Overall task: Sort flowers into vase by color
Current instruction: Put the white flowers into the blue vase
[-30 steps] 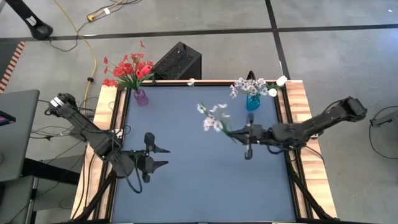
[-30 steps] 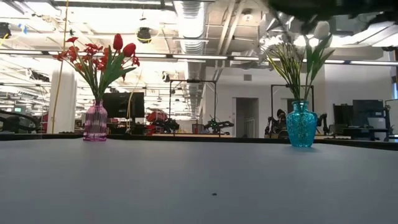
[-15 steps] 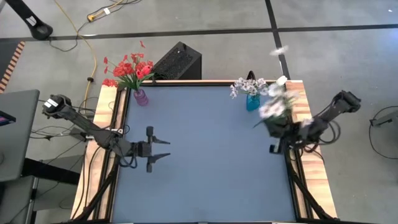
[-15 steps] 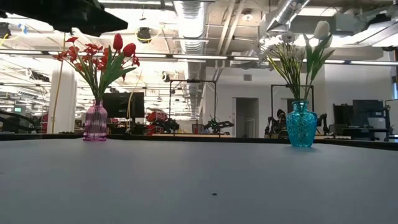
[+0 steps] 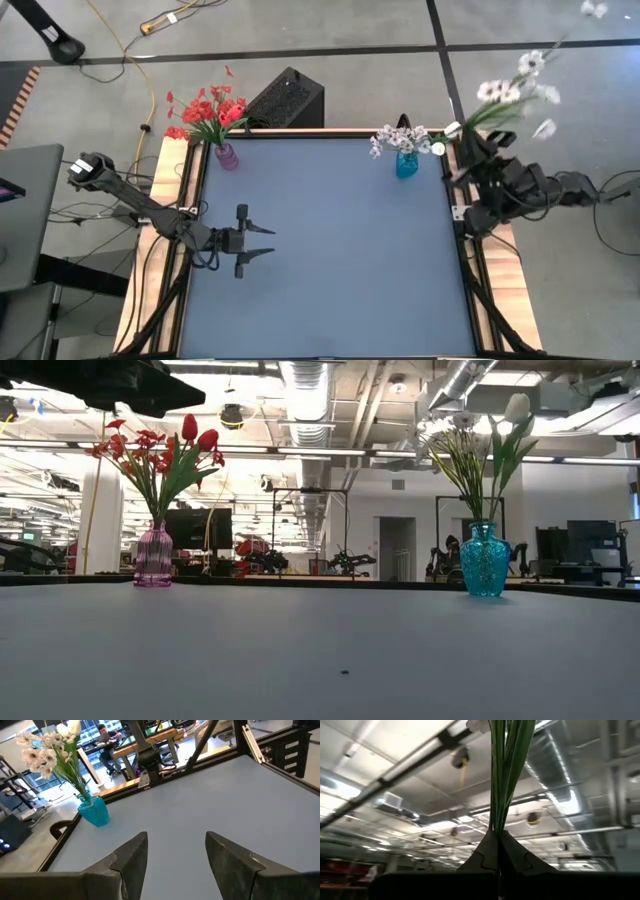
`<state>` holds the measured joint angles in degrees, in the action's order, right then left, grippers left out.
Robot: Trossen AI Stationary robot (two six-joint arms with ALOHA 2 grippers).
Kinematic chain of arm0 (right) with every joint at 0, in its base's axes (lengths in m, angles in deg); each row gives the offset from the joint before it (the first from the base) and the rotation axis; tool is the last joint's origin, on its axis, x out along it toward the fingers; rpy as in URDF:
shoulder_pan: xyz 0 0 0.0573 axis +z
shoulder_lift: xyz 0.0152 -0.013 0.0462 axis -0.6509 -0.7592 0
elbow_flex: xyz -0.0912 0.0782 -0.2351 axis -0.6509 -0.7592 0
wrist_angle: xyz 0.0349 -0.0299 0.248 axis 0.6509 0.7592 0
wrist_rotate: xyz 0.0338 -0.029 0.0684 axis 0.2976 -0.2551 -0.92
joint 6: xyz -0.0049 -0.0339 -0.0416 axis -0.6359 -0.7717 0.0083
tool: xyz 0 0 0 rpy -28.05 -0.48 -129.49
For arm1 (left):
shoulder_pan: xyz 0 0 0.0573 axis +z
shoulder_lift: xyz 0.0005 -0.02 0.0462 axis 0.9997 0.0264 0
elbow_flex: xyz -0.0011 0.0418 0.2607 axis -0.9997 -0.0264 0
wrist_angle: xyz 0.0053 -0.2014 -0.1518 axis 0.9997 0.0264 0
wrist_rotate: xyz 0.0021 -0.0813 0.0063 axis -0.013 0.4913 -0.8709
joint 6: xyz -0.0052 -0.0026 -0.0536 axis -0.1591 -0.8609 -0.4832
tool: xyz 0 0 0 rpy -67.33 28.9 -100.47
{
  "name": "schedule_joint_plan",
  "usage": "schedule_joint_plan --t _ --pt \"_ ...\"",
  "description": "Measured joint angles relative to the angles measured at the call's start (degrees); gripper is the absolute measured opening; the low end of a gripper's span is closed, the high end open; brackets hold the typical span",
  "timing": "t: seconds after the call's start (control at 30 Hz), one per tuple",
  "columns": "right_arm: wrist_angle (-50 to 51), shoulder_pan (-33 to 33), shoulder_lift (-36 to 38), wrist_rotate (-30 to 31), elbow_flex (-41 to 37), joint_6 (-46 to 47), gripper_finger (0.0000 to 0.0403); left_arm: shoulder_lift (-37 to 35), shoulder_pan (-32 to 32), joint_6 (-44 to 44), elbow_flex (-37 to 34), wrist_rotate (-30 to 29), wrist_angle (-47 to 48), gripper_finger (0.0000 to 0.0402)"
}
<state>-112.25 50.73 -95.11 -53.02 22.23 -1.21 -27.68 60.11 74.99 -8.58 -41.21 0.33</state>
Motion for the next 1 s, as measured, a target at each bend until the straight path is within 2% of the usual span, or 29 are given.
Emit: schedule_joint_plan --t 0.17,0.27,0.4,0.57,0.8,1.0 --pt "4.6 -15.5 0.0 -0.3 1.6 10.9 0.0024 0.0 0.0 -1.0 0.0 0.0 -0.1 0.019" --pt "11.6 -25.3 0.0 -1.5 2.4 17.9 0.0024 0.0 0.0 -1.5 0.0 0.0 -0.1 0.019" --pt "21.9 -39.2 -0.1 -5.4 3.4 28.8 0.0024 0.0 0.0 -2.8 0.0 1.1 0.1 0.019" --pt "26.6 -53.2 0.2 -10.2 3.7 38.8 0.0024 0.0 0.0 -5.7 0.0 2.0 2.1 0.019" --pt "42.7 -67.8 -0.2 -16.0 3.5 50.7 0.0024 0.0 0.0 -6.1 0.0 2.0 3.3 0.019" --pt "39.0 -72.8 0.4 -18.8 0.3 56.4 0.0024 0.0 0.0 -7.2 0.0 2.0 3.5 0.019"
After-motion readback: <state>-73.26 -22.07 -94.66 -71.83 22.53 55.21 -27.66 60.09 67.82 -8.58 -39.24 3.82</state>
